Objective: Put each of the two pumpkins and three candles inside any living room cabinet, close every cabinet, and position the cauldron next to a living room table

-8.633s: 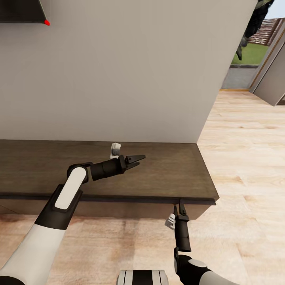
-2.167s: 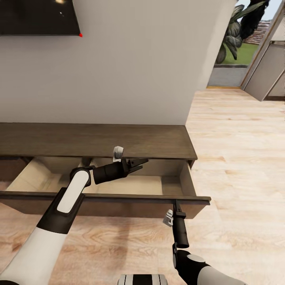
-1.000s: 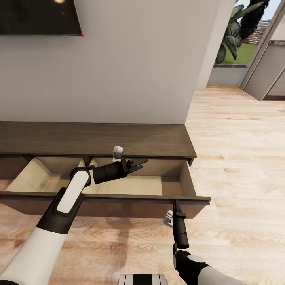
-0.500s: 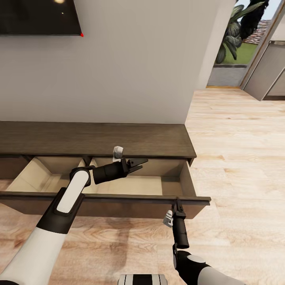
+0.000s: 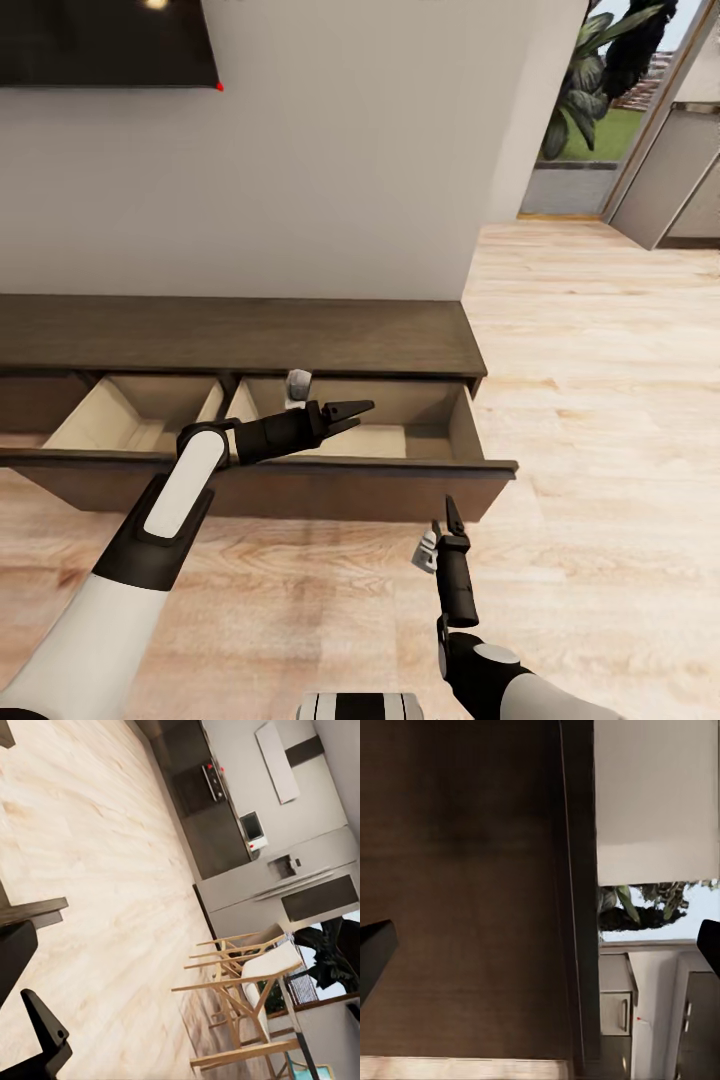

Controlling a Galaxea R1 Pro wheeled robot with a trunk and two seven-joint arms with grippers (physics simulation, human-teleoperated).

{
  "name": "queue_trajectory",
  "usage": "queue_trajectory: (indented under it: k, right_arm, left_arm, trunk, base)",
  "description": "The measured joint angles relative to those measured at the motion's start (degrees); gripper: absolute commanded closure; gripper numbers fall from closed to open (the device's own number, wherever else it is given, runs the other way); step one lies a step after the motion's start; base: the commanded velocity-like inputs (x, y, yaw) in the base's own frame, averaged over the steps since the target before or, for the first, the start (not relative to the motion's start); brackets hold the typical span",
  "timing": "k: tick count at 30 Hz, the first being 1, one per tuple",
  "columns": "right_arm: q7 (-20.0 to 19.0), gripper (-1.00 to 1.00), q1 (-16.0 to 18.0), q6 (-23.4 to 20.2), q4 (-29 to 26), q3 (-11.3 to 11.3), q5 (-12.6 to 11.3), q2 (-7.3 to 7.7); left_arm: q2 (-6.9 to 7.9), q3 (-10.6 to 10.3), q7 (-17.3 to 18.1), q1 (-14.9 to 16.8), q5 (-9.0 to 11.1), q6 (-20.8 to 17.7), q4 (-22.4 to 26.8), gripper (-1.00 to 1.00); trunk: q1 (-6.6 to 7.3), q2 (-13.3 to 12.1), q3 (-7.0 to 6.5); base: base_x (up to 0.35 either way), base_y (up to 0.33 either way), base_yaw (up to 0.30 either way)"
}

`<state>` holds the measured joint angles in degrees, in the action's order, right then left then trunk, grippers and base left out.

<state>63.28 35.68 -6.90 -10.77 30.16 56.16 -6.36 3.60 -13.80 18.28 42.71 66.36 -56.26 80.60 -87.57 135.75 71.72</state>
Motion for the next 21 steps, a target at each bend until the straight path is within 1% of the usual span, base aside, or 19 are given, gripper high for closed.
queue_trajectory:
  k: [7, 12, 15, 18, 21]
  right_arm:
    - [0.0, -1.00, 0.0, 0.4, 0.0, 0.0, 0.0, -0.14]
    - [0.0, -1.00, 0.0, 0.4, 0.0, 0.0, 0.0, 0.07]
    - [0.0, -1.00, 0.0, 0.4, 0.0, 0.0, 0.0, -0.05]
    - [-0.1, -1.00, 0.0, 0.4, 0.0, 0.0, 0.0, -0.14]
    - [-0.3, -1.00, 0.0, 0.5, 0.0, 0.0, -0.1, -0.23]
  left_arm:
    - [0.00, 0.0, 0.0, 0.0, 0.0, 0.0, 0.0, -1.00]
    - [0.00, 0.0, 0.0, 0.0, 0.0, 0.7, -0.2, -1.00]
    - [0.00, 0.0, -0.1, 0.0, -0.1, 1.0, -0.3, -1.00]
    - [0.00, -0.1, -0.2, -0.1, -0.2, 1.9, -0.4, -1.00]
    - [0.00, -0.2, -0.5, -0.1, -0.6, 4.0, -0.6, -1.00]
  trunk:
    - [0.00, 0.0, 0.00]
    - [0.00, 0.0, 0.00]
    - [0.00, 0.0, 0.00]
    - [0.00, 0.0, 0.00]
    - [0.00, 0.0, 0.00]
  base:
    - [-0.015, 0.000, 0.000]
    - [0.000, 0.000, 0.000]
    - [0.000, 0.000, 0.000]
    - [0.000, 0.000, 0.000]
    - [0.000, 0.000, 0.000]
